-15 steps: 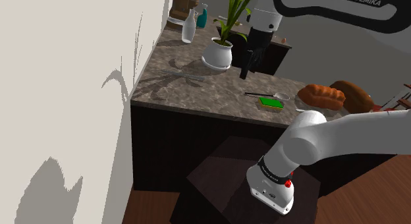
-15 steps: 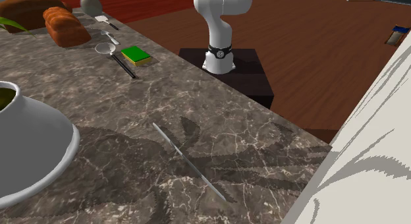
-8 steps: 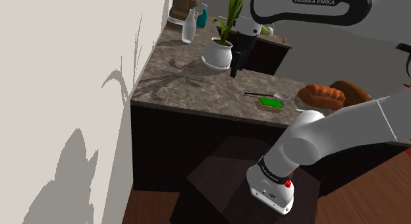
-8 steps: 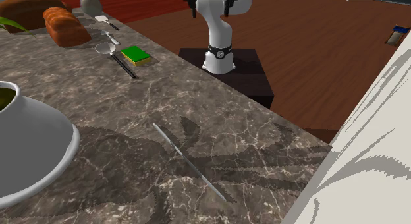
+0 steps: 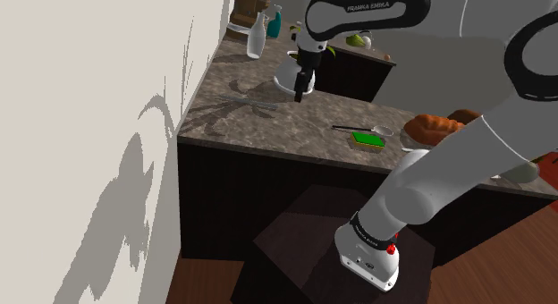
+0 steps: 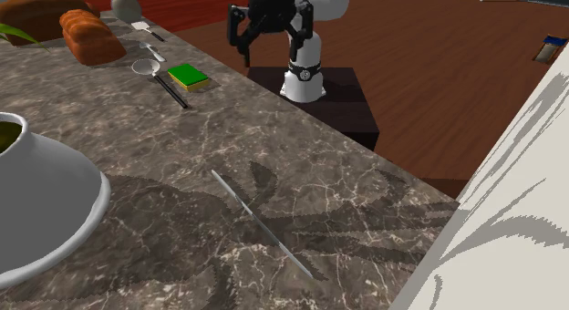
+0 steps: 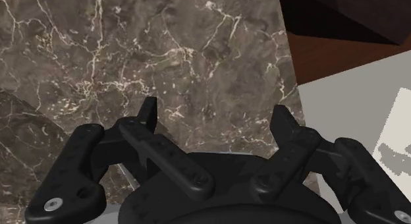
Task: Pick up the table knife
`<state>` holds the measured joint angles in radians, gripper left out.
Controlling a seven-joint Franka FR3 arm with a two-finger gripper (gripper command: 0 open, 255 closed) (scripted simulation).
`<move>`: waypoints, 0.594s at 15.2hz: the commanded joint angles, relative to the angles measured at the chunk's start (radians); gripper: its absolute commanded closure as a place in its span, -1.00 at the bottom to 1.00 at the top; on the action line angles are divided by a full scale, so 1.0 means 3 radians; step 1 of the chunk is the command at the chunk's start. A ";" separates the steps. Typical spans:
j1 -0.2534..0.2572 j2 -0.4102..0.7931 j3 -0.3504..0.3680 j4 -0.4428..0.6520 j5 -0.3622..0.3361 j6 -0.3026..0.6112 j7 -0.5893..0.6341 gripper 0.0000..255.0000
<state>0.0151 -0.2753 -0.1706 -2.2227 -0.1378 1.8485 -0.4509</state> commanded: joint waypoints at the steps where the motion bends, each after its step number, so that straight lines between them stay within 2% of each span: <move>1: 0.0007 0.0251 -0.0052 0.0150 0.0000 0.0118 -0.0188 -1.00; 9: -0.0002 0.1283 -0.0121 0.0923 0.0119 0.0427 -0.0853 -1.00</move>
<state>0.0178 0.0610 -0.2043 -1.9878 -0.1088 1.9675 -0.6756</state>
